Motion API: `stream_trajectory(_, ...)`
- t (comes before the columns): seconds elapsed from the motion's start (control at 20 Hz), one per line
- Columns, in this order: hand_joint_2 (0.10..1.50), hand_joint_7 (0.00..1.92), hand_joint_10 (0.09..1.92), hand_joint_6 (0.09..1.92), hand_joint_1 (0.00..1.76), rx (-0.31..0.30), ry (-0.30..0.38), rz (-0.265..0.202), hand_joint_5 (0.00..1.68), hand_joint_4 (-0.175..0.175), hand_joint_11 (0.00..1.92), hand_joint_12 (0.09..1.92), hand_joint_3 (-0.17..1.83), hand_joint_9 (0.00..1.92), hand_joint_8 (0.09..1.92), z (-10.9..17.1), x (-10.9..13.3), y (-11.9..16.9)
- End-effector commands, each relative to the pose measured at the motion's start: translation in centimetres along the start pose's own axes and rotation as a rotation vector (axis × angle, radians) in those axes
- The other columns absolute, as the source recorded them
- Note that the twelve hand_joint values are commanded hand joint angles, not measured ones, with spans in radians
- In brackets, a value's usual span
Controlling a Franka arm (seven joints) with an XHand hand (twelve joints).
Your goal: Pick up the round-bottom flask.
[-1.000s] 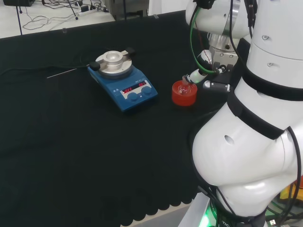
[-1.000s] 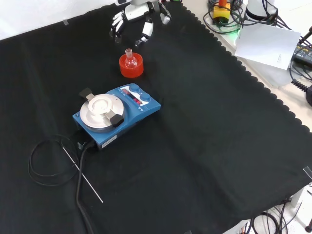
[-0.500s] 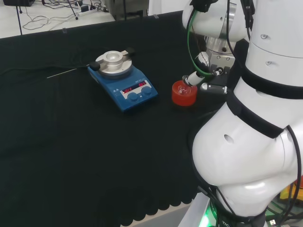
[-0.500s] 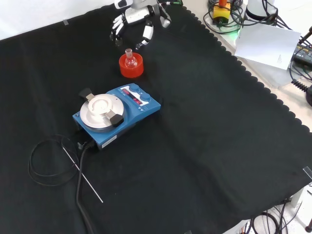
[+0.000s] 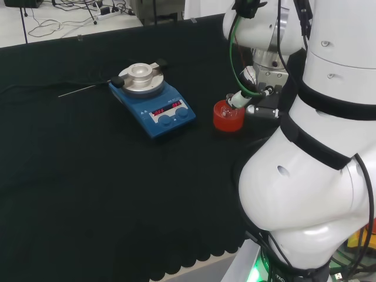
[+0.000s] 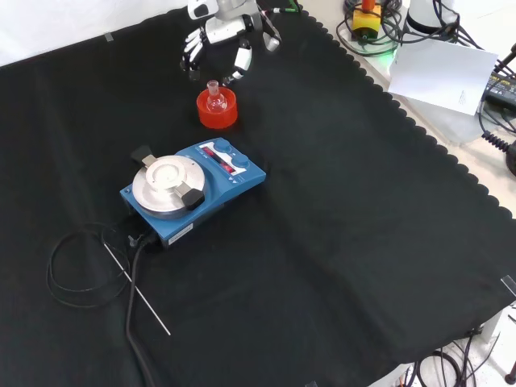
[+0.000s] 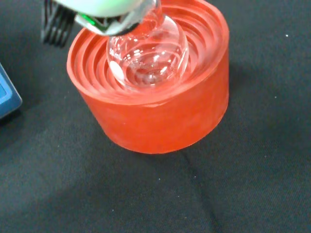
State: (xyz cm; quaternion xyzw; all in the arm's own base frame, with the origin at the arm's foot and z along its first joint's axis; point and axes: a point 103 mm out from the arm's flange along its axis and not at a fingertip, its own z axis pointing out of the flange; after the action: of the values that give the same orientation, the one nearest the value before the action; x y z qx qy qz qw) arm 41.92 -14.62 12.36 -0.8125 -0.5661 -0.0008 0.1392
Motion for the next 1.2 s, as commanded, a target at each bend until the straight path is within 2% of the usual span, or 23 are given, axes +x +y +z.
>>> stream_trajectory(0.05, 0.61, 0.31, 0.67, 0.66, 0.94, 0.004, -0.002, -0.006, 0.62, -0.051, 0.25, 1.37, 0.7, 0.47, 0.7, 0.66, 0.44, 0.35)
stream_trajectory(1.2, 0.61, 0.31, 0.67, 0.74, 0.97, -0.005, -0.022, 0.005, 0.7, -0.055, 0.27, 1.36, 0.71, 0.48, 0.7, 1.44, 1.18, 1.25)
